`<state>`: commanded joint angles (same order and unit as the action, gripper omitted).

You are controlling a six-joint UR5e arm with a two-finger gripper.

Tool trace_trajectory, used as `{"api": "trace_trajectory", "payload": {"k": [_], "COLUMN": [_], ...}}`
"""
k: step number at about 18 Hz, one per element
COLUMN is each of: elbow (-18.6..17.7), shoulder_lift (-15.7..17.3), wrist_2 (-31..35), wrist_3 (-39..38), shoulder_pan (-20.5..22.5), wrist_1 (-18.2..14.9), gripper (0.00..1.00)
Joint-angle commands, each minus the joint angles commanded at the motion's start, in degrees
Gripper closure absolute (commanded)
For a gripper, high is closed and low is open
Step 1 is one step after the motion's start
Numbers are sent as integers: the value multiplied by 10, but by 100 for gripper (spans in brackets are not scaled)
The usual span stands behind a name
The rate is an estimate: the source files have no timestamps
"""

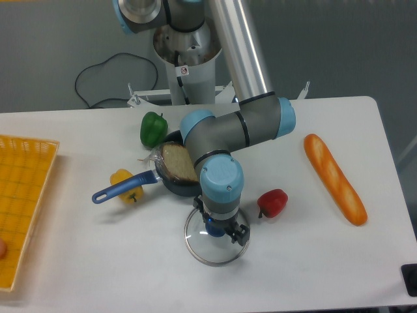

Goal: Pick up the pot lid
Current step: 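Lower the gripper onto the blue knob and close on it, then lift the glass lid by its knob off the table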

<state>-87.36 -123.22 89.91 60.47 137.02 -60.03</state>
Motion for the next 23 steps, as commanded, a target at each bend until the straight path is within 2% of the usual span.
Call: {"api": "trace_trajectory", "payload": {"k": [14,16,17,18,21,23], "elbow": [-2,-2,-2,-2,0,2], "shoulder_lift": [-4,-4,-4,-4,-6,-6], "wrist_2": [2,2,2,2,2,2], "wrist_3": [0,-1,-1,-2,0,-1], "shoulder_pan": [-1,-1,-1,-1,-2,-3], "wrist_1": [0,0,0,-1,-2,-3], "gripper": [1,8,19,34,36,44]}}
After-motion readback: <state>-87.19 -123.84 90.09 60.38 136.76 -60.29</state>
